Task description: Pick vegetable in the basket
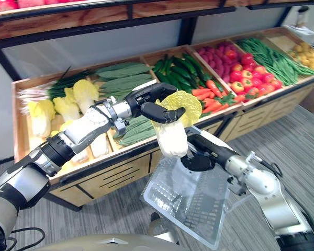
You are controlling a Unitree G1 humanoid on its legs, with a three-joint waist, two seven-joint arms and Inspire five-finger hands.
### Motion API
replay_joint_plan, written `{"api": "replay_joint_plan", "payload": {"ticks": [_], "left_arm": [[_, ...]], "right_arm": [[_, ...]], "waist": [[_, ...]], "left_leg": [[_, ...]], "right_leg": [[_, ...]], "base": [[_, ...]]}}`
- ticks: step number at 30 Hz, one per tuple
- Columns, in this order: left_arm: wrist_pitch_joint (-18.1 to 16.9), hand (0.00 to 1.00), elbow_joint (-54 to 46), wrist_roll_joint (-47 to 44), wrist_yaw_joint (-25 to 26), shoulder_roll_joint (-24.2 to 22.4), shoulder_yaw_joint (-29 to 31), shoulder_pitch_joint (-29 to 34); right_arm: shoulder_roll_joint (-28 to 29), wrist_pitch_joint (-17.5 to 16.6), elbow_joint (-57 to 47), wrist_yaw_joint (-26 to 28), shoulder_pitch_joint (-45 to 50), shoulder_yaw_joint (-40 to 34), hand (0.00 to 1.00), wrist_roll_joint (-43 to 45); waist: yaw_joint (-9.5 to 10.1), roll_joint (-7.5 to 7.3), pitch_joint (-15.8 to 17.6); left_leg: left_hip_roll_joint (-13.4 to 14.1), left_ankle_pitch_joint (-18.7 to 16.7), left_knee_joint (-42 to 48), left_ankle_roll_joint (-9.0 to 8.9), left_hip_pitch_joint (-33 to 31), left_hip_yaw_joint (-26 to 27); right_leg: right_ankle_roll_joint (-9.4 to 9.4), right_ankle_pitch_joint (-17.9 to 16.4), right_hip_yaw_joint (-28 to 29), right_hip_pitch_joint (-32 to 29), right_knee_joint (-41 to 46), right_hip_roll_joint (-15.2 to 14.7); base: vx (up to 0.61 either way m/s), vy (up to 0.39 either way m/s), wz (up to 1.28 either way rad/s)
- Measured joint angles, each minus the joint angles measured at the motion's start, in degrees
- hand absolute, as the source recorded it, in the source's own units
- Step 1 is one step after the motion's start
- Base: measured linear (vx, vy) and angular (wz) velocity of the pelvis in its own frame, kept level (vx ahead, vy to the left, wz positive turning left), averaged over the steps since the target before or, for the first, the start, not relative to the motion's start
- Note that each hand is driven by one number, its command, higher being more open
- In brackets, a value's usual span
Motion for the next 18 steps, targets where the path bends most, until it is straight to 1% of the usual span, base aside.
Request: {"api": "replay_joint_plan", "payload": {"ticks": [1,2,3,4,5,7,9,11,13,16,18], "left_arm": [[0.0,0.0,-0.7,-0.8,-0.1,0.3,0.0,-0.2],[0.0,0.0,-1.7,-1.2,-0.3,0.3,0.0,-0.2],[-0.1,0.0,-2.4,-1.7,-0.9,0.2,0.0,-0.4],[-0.1,0.0,-2.9,-2.4,-1.1,0.2,0.0,-0.4],[-0.1,0.0,-3.8,-2.7,-1.1,0.2,0.0,-0.4],[-0.1,0.0,-5.0,-2.9,-1.3,0.1,0.0,-0.5],[-0.1,0.0,-5.9,-3.0,-1.5,0.1,-0.1,-0.5],[-0.3,0.0,-6.8,-3.1,-1.7,0.2,-0.2,-0.5],[-0.3,0.0,-8.4,-3.7,-1.9,0.6,-0.2,-0.5],[-0.4,0.0,-10.6,-5.0,-2.1,1.0,-0.4,-0.5],[-1.0,0.0,-11.0,-5.0,-2.4,1.0,-0.6,-0.5]], "right_arm": [[-0.7,-0.2,-1.1,0.0,-0.4,0.6,0.0,0.0],[-1.5,-1.0,-1.7,0.0,-1.3,1.8,0.0,0.0],[-2.4,-1.1,-2.2,0.0,-2.6,2.9,0.0,0.0],[-2.8,-1.1,-2.6,0.0,-3.0,3.2,0.0,0.0],[-3.0,-1.1,-2.8,0.1,-4.1,4.1,0.0,-0.1],[-3.3,-1.1,-3.3,0.1,-6.1,5.4,0.0,-0.1],[-4.2,-1.6,-3.7,0.1,-8.0,6.7,0.0,-0.2],[-4.6,-2.1,-4.2,0.1,-9.7,7.6,0.0,-0.6],[-5.2,-2.1,-4.6,0.1,-10.6,8.1,0.0,-1.2],[-6.0,-2.3,-4.8,0.1,-11.0,8.1,0.0,-1.5],[-6.5,-2.5,-4.8,0.0,-11.1,8.1,0.0,-1.5]], "waist": [[-0.22,-0.01,0.0],[-0.37,0.0,0.0],[-0.58,0.03,0.0],[-0.74,0.13,-0.1],[-1.3,0.2,-0.1],[-1.53,0.53,-0.3],[-1.55,0.65,-0.3],[-1.55,0.87,-0.3],[-1.63,1.28,-0.3],[-1.73,2.07,-0.3],[-1.72,2.48,-0.3]], "left_leg": [[0.5,-1.0,1.7,-0.21,-0.4,0.7],[1.5,-2.8,4.9,-0.67,-0.8,1.8],[2.9,-4.8,8.7,-0.68,-1.3,2.5],[3.9,-6.2,10.8,-0.82,-1.8,2.7],[6.0,-8.4,15.1,-1.18,-2.7,2.9],[9.8,-12.2,21.8,-1.84,-3.9,3.3],[12.0,-14.2,25.3,-2.0,-4.2,3.7],[13.0,-15.6,27.2,-2.08,-4.2,4.1],[13.4,-16.5,28.2,-2.05,-4.4,4.2],[13.6,-17.6,29.3,-1.9,-4.8,4.2],[13.6,-18.1,29.6,-2.21,-4.8,4.3]], "right_leg": [[0.14,0.1,0.8,-0.3,-0.1,0.0],[0.26,0.2,2.0,-0.4,-0.2,0.1],[0.33,0.2,2.9,-0.4,-0.2,0.3],[0.34,0.3,3.2,-0.4,-0.2,0.5],[0.13,0.5,3.4,-0.3,-0.2,0.8],[0.11,0.9,4.6,-0.2,-0.2,2.3],[0.19,1.0,5.3,0.1,-0.2,3.1],[0.23,1.1,6.0,0.3,-0.2,3.6],[0.24,1.1,6.1,0.2,-0.2,3.7],[0.24,1.1,6.3,0.1,-0.2,3.6],[0.24,1.1,6.4,0.1,-0.2,3.5]], "base": [[0.03,0.0,-0.48],[0.04,-0.005,-0.52],[0.04,-0.007,-0.47],[0.04,-0.028,-0.34],[0.04,-0.012,-0.25],[0.04,0.01,-0.3],[0.02,0.058,-0.25],[0.01,0.089,-0.14],[-0.02,0.084,-0.05],[-0.02,0.081,-0.01],[-0.02,0.079,-0.02]]}}
